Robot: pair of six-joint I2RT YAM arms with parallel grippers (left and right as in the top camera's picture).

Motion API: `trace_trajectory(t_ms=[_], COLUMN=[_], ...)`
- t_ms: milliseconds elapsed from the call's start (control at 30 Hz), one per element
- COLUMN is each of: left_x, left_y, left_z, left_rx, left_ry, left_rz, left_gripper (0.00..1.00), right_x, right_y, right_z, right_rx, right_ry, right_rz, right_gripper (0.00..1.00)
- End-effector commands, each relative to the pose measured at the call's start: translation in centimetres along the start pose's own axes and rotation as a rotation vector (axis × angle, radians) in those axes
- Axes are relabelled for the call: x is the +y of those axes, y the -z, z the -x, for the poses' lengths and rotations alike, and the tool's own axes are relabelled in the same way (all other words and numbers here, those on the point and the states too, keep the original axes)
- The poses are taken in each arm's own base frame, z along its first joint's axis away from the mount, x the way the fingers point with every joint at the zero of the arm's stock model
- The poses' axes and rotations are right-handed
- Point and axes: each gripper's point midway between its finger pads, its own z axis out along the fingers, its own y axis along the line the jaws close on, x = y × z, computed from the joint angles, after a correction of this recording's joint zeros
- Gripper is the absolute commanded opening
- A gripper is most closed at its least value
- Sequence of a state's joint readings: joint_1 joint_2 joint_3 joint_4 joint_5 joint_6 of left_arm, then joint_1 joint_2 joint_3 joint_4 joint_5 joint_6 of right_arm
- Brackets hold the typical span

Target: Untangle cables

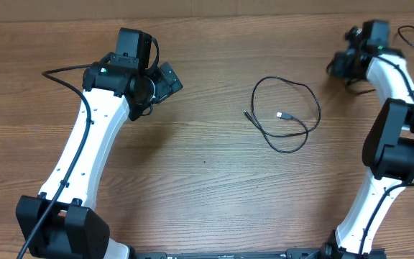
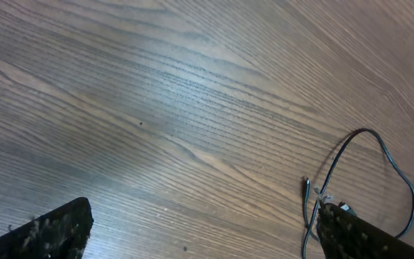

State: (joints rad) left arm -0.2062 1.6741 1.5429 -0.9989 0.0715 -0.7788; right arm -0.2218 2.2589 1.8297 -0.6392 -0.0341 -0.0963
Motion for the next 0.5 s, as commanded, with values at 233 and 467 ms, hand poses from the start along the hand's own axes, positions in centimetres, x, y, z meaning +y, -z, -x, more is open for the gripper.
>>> trace_trajectory(t_ms=[233, 467], left_x=[0.5, 0.5], left_y=[-0.6, -0.6], left_z=[-0.1, -0.1], left_rx=[0.009, 0.009], left_ry=[-0.012, -0.012], left_rz=[0.016, 0.016], left_gripper=[0.99, 1.00], right_x=[-15.0, -15.9], right_y=[11.5, 6.1], right_z=[14.6, 8.8], right_rx=[-0.516, -0.310], right_ry=[-0.208, -0.385], right_rz=[-0.293, -0.101], right_gripper=[0.04, 1.00])
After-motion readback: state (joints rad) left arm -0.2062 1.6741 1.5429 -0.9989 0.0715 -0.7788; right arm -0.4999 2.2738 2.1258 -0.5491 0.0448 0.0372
